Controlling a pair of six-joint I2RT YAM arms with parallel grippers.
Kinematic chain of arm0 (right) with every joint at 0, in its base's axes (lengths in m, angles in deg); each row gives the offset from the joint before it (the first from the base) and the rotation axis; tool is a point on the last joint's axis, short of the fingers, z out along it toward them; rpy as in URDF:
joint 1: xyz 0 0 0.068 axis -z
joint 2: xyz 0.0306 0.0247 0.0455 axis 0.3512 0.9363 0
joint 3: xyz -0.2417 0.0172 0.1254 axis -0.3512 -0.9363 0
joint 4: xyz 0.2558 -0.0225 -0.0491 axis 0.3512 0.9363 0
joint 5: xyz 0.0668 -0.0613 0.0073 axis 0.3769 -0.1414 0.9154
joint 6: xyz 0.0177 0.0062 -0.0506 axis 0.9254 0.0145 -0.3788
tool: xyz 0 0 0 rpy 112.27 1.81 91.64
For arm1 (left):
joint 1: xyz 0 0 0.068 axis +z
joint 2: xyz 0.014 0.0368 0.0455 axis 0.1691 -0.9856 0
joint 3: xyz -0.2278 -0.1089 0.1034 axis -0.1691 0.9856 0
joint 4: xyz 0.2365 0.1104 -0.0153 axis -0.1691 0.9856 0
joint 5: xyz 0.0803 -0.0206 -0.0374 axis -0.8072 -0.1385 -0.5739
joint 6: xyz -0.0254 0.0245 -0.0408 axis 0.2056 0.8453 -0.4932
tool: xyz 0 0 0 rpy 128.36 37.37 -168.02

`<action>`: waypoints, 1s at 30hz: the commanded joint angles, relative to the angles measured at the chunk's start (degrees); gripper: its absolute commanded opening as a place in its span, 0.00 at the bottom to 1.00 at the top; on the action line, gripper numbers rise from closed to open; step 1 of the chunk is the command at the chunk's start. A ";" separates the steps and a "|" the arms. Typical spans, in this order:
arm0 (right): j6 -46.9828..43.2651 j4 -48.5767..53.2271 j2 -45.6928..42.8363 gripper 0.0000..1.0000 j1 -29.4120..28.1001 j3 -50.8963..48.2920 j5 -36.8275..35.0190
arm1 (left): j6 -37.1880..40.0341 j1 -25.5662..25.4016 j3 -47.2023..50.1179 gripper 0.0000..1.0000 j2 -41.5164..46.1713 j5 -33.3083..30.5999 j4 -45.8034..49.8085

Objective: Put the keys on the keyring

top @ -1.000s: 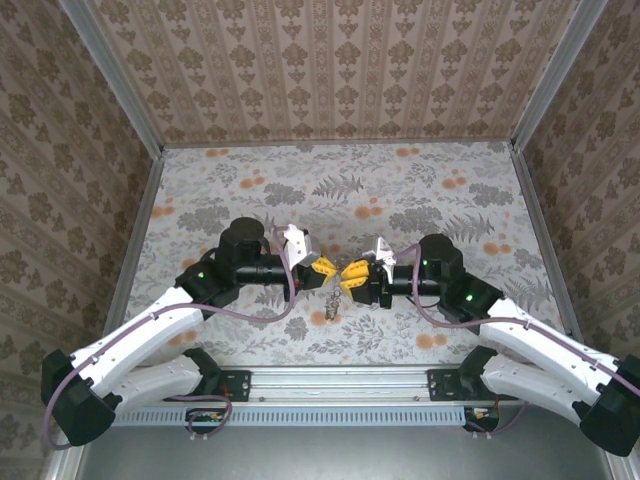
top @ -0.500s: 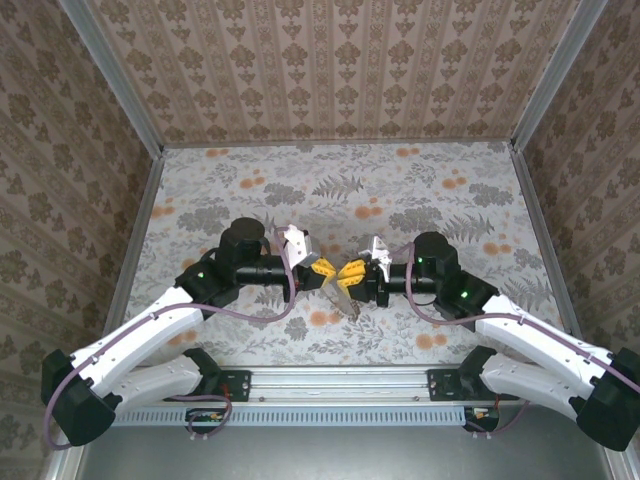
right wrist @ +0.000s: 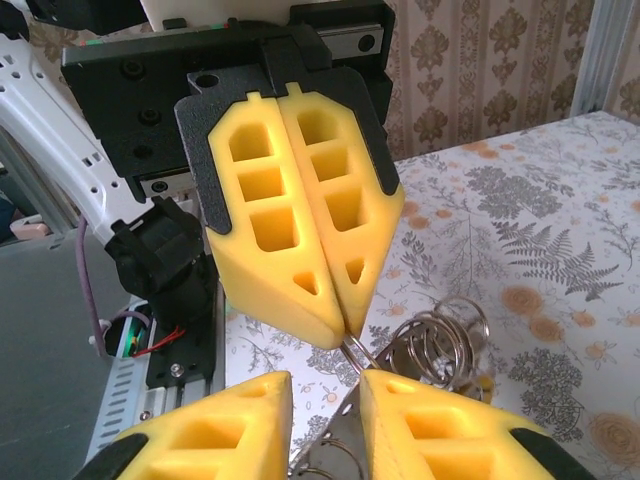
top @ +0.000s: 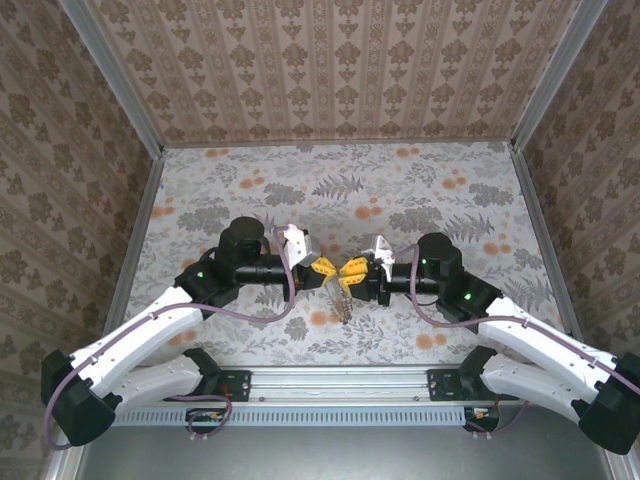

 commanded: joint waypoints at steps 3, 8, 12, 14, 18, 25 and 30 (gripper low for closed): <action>-0.84 -1.58 0.02 0.27 0.50 -0.23 -1.87 | 1.53 -0.67 -2.50 0.00 1.16 2.33 -0.39; -0.91 -2.37 0.54 0.28 0.67 -0.32 -1.78 | 1.61 -0.74 -2.54 0.00 1.14 2.34 -0.14; -0.67 -1.68 0.28 0.28 1.01 -0.40 -3.13 | 1.72 -0.81 -2.69 0.00 1.25 2.31 0.12; -0.41 -1.30 -0.53 0.28 1.20 -1.06 -3.76 | 1.71 -0.82 -2.70 0.00 1.40 2.25 0.23; -0.39 -0.33 -2.44 0.29 1.56 -2.04 -4.75 | 1.83 -0.83 -2.72 0.00 1.55 2.24 0.41; -0.53 -2.54 -1.90 0.30 1.69 -2.50 0.09 | 1.85 -0.97 -2.74 0.00 1.68 1.98 0.49; -1.00 -2.92 -1.34 0.29 1.48 -2.63 4.48 | 1.87 -1.05 -2.83 0.00 1.39 1.86 0.66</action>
